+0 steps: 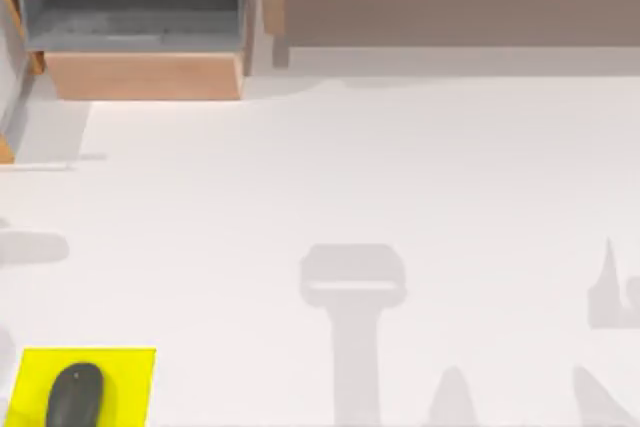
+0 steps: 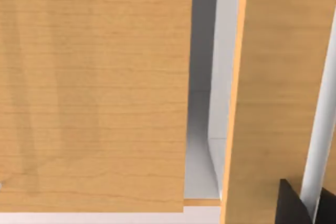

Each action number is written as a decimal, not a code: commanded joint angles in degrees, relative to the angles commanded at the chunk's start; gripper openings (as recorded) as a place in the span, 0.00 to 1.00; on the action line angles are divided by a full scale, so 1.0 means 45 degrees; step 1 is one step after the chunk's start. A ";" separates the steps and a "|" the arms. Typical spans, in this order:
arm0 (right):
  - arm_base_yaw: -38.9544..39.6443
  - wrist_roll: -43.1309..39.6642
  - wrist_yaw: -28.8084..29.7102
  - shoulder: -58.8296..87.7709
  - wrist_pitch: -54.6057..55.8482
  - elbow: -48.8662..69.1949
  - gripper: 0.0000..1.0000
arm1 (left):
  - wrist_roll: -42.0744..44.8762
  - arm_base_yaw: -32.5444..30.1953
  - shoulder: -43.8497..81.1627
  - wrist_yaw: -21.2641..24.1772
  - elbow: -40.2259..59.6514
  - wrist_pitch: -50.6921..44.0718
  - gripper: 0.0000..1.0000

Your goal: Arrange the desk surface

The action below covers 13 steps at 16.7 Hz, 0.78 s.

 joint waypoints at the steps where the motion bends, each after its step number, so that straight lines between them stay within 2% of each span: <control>1: 0.0000 0.0000 0.0000 0.0000 0.0000 0.0000 1.00 | -0.0025 -0.0175 0.0114 -0.0182 0.0265 -0.0188 0.00; 7: 0.0000 0.0000 0.0000 0.0000 0.0000 0.0000 1.00 | -0.0048 -0.0261 0.0268 -0.0345 0.0521 -0.0432 0.00; 13: 0.0000 0.0000 0.0000 0.0000 0.0000 0.0000 1.00 | -0.0087 -0.1062 0.1244 -0.1106 0.2730 -0.1616 0.00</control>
